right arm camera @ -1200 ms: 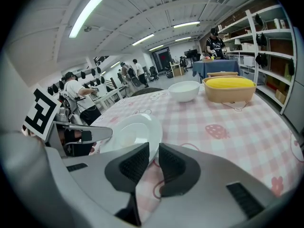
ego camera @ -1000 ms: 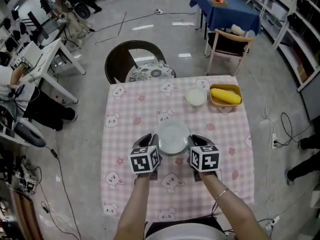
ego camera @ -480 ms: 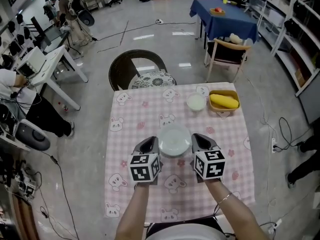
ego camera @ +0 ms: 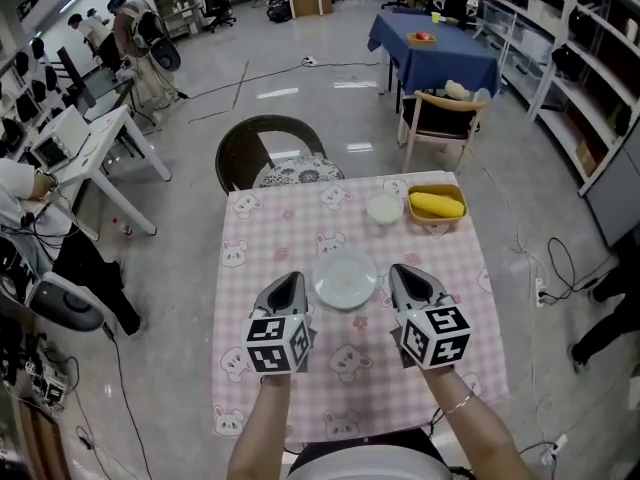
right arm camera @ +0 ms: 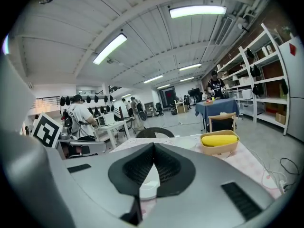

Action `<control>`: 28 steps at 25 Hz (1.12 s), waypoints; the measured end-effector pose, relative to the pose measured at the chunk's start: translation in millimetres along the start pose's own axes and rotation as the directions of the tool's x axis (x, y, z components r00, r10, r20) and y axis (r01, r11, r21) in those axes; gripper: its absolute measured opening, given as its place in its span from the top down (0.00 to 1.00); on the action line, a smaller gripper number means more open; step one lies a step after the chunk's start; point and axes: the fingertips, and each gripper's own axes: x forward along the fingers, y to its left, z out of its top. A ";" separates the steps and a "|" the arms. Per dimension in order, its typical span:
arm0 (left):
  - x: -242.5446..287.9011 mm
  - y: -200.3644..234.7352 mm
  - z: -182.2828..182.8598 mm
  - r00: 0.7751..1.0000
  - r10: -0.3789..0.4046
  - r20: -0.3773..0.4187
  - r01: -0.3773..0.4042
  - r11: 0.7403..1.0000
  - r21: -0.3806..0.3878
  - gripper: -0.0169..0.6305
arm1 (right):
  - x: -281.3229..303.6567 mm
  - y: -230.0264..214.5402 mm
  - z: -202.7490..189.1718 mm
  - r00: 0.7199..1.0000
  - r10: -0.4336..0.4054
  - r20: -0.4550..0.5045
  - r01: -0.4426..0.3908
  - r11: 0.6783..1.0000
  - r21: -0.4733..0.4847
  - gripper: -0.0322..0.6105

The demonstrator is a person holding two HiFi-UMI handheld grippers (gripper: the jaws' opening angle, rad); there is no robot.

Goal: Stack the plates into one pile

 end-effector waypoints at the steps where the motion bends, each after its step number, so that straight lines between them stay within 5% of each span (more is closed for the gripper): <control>1: -2.9 -0.3 2.8 1.000 -0.002 0.009 0.002 1.000 0.003 0.94 | -4.4 1.0 3.7 1.000 0.000 0.015 0.000 1.000 -0.007 0.94; 11: -45.0 -3.7 11.9 0.997 -0.025 0.074 0.022 0.999 0.035 0.94 | -50.5 24.4 19.4 0.992 -0.001 0.127 0.010 0.998 -0.067 0.95; 28: -72.6 -3.3 11.3 0.993 -0.042 0.111 0.037 0.998 0.042 0.94 | -73.1 40.6 17.2 0.986 -0.009 0.166 0.018 0.998 -0.054 0.95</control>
